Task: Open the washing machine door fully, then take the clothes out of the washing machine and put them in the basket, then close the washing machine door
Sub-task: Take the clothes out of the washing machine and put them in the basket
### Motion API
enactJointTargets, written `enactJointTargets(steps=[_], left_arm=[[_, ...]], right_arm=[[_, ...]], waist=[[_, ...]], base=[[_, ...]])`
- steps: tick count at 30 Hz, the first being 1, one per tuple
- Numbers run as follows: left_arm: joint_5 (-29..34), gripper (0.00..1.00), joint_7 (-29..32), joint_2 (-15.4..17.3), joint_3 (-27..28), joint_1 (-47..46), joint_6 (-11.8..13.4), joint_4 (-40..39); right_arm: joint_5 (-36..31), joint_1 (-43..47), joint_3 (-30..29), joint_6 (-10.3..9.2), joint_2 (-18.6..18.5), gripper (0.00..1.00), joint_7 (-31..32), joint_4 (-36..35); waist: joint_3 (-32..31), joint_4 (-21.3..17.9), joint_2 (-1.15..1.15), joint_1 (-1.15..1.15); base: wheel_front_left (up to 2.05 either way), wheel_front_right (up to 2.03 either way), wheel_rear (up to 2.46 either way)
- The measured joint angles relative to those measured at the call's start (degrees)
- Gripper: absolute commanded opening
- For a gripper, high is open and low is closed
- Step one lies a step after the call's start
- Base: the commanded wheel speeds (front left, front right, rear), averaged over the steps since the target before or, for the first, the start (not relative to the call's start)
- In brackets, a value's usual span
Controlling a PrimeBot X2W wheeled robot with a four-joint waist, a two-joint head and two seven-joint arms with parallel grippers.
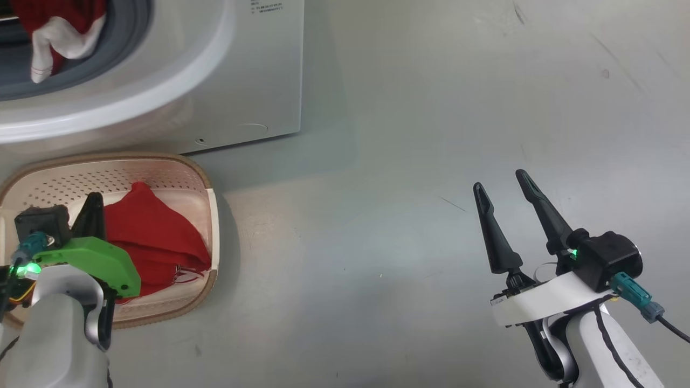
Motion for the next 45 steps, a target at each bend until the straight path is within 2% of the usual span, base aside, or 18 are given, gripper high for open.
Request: enactJointTargets(steps=[15, 25, 26, 27, 28, 37, 45], left_arm=[[-0.11, 0.00, 0.56, 1.24, 2.13, -6.88, 2.29, 9.71], [-0.13, 0.00, -0.91, 1.71, 2.36, -9.36, 2.29, 14.16], [-0.22, 0.11, -1.22, 1.69, 2.33, -9.72, 2.29, 14.64], [-0.29, 0.61, -1.60, 1.65, 2.31, -10.01, 2.29, 15.18], [-0.29, 1.00, -1.94, 1.62, 2.31, -10.20, 2.29, 15.57], [-0.59, 1.00, -5.01, 0.94, 2.41, -10.42, 2.21, 19.50], [-0.58, 1.00, -8.65, -0.57, 1.19, -10.42, 0.55, 20.90]], right_arm=[[0.00, -3.14, -0.25, 0.02, 0.32, 1.00, -0.42, -0.05], [-0.02, -4.42, -0.45, 0.26, 0.66, 1.00, -0.67, 0.71], [-0.07, -4.44, -0.53, 0.26, 0.69, 1.00, -0.68, 0.89], [-0.16, -4.47, -0.58, 0.26, 0.70, 1.00, -0.85, 1.19], [-0.36, -4.49, -0.59, 0.26, 0.70, 1.00, -1.02, 1.43], [-0.46, -5.45, -0.73, 0.44, 0.73, 1.00, -1.11, 3.38], [-0.53, -5.46, -1.52, 0.44, 0.66, 1.00, -1.60, 5.37]], waist=[[8.16, -3.55, 0.00, 0.00], [9.30, -3.70, 0.00, 0.00], [9.24, -3.63, 0.00, 0.00], [9.13, -3.55, 0.00, 0.00], [8.97, -3.45, 0.00, 0.00], [6.48, -2.47, 0.00, 0.00], [2.37, -1.17, 0.00, 0.00]], base=[[0.00, 0.00, 0.00], [0.00, 0.00, 0.00], [0.00, 0.00, 0.00], [0.00, 0.00, 0.00], [0.00, 0.00, 0.00], [0.00, 0.00, 0.00], [0.00, 0.00, 0.00]])
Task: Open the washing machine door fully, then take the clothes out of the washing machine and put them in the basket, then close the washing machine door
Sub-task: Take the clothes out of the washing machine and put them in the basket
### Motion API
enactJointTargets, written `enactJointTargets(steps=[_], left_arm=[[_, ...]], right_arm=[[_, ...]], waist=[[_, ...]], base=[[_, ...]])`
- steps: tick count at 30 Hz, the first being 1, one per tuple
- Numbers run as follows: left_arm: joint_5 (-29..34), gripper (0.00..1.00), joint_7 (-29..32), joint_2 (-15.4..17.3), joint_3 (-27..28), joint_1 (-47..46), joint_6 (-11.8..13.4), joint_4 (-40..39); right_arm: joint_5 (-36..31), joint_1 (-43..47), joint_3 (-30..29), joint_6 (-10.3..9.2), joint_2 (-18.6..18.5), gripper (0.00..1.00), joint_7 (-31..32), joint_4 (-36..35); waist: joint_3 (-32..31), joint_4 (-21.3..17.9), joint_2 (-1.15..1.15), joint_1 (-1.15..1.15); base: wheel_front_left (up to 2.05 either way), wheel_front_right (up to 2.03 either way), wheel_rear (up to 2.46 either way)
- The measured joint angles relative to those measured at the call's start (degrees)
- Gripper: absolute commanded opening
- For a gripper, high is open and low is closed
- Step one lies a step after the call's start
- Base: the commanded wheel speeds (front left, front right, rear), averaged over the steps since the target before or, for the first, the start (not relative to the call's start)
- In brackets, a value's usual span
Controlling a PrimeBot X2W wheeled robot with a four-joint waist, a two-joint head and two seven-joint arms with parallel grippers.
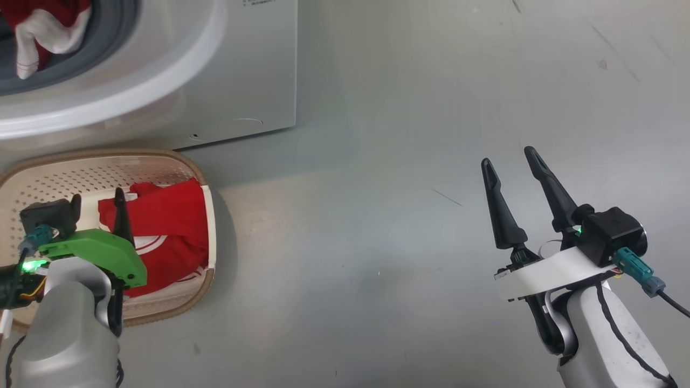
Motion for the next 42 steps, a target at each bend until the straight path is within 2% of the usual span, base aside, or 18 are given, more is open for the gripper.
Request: enactJointTargets(steps=[17, 33, 42], left_arm=[[0.63, 1.00, -1.55, -2.54, -4.33, 1.89, -2.83, -4.44], [0.13, 1.00, -1.56, -3.72, -3.92, 13.18, -3.34, -19.24], [-0.03, 1.00, -1.56, -4.00, -4.13, 18.81, -3.35, -23.57]], right_arm=[[0.01, 2.37, -2.63, -0.08, -1.12, 1.00, -0.07, 3.01], [0.20, 9.06, -2.83, -1.11, -1.05, 1.00, -0.07, 3.61], [0.21, 10.84, -2.58, -1.52, -0.99, 1.00, -0.07, 2.93]], waist=[[-12.27, 5.56, 0.00, 0.00], [-23.87, 10.53, 0.00, 0.00], [-26.97, 11.54, 0.00, 0.00]], base=[[0.00, 0.00, 0.00], [0.00, 0.00, 0.00], [0.00, 0.00, 0.00]])
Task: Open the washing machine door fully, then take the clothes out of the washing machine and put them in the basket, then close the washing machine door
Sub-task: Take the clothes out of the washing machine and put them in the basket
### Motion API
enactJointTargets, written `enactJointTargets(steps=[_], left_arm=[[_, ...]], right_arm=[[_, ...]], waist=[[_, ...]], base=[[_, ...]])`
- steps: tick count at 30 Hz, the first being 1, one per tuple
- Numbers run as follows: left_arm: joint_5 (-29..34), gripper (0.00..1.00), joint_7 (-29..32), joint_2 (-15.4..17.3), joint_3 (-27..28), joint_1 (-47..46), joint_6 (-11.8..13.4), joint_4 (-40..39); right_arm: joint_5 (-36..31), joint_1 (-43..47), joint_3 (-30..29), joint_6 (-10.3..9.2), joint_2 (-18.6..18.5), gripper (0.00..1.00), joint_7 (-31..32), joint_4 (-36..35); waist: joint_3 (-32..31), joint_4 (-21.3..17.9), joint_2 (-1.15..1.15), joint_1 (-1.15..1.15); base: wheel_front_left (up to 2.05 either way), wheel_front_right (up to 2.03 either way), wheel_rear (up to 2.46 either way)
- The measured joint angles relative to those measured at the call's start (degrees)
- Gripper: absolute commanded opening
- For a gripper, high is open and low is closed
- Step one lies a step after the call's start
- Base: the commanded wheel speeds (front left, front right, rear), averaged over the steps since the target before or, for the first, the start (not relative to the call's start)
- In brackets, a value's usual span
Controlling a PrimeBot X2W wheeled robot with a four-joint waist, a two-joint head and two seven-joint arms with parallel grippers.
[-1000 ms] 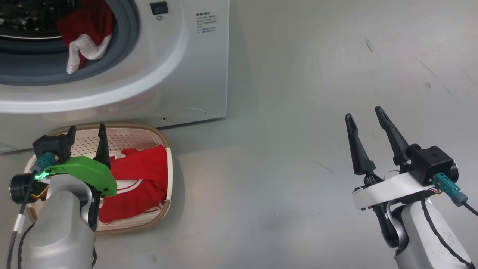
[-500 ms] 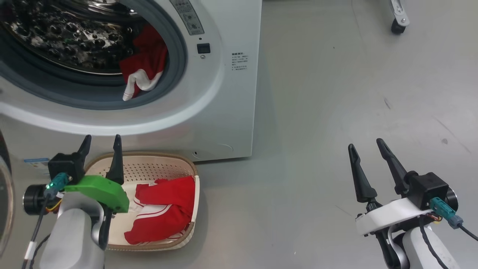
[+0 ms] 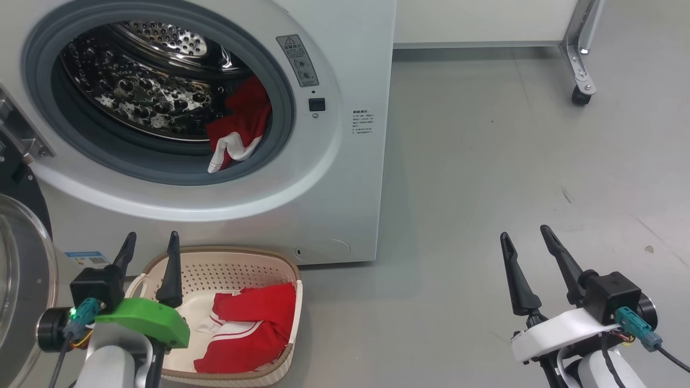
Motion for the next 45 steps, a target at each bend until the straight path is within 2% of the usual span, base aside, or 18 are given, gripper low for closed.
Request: enactJointTargets(steps=[21, 29, 45], left_arm=[[-1.40, 1.00, 0.00, -0.18, -2.24, 7.96, -0.03, -8.38], [-1.40, 1.00, 0.00, -0.18, -3.36, 9.17, -0.04, -10.01], [-1.41, 1.00, 0.00, -0.18, -3.69, 10.35, -0.04, -12.00]], right_arm=[[0.01, 2.22, 0.88, -0.12, 0.27, 1.00, 0.14, -2.22], [0.01, 2.23, -0.57, -2.03, 0.26, 1.00, 0.14, -2.72], [0.08, 2.26, -0.41, -2.04, 0.29, 1.00, 0.15, -3.53]], waist=[[-1.50, -1.29, 0.00, 0.00], [-1.34, -1.58, 0.00, 0.00], [-1.06, -2.00, 0.00, 0.00]], base=[[0.00, 0.00, 0.00], [0.00, 0.00, 0.00], [0.00, 0.00, 0.00]])
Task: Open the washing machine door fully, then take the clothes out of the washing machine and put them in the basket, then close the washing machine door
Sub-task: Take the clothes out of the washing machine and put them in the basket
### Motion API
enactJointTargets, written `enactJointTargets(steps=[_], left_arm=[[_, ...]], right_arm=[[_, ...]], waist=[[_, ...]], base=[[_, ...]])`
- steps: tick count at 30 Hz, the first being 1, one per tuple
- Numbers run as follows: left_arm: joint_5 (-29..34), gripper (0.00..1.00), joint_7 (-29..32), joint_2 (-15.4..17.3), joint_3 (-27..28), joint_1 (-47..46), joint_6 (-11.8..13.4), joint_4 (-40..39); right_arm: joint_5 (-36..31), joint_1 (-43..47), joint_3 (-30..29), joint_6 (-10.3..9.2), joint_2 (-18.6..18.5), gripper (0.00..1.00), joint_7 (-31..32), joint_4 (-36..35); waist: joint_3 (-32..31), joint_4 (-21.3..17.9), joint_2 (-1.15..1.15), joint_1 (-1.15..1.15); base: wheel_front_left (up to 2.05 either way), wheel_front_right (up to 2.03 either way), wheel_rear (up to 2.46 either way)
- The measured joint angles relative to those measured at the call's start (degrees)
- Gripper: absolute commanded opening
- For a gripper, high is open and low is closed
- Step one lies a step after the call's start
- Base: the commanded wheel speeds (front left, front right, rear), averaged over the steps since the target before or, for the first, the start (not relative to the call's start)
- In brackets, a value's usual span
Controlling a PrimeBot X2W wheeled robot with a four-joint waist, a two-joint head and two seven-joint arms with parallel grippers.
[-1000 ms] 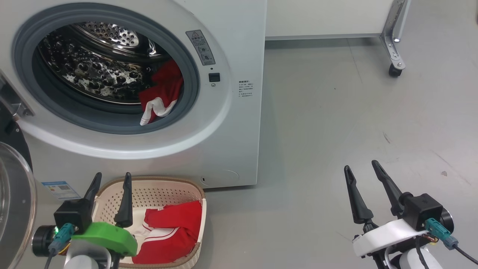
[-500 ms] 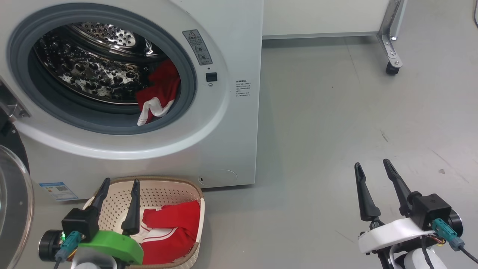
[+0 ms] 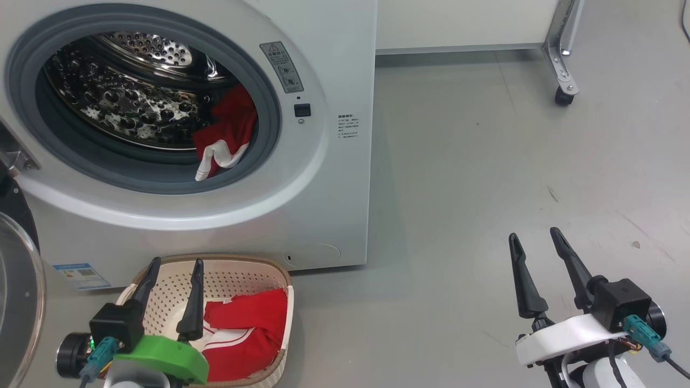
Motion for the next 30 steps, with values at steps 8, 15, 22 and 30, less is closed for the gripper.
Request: enactJointTargets(steps=[8, 15, 22, 30], left_arm=[[-0.01, 1.00, 0.00, 0.00, -0.21, 0.60, 0.01, -0.45], [-0.08, 1.00, 0.00, 0.00, -0.24, 0.87, 0.07, -1.15], [-0.08, 1.00, 0.00, 0.00, -0.35, 0.92, 0.09, -1.49], [-0.16, 1.00, 0.00, 0.00, -0.46, 0.94, 0.59, -1.78]], right_arm=[[0.27, 0.05, 0.13, 0.00, 0.00, 1.00, 0.03, -0.16], [0.34, 0.18, 0.27, 0.00, 0.00, 1.00, 0.46, -0.37], [0.34, 0.19, 0.37, 0.00, 0.00, 1.00, 0.46, -0.54], [0.34, 0.21, 0.40, 0.00, -0.04, 1.00, 0.52, -0.65]], waist=[[0.00, -0.07, 0.00, 0.00], [0.11, -0.08, 0.00, 0.00], [0.33, -0.10, 0.00, 0.00], [0.60, -0.13, 0.00, 0.00]], base=[[0.00, 0.00, 0.00], [0.00, 0.00, 0.00], [0.00, 0.00, 0.00], [0.00, 0.00, 0.00]])
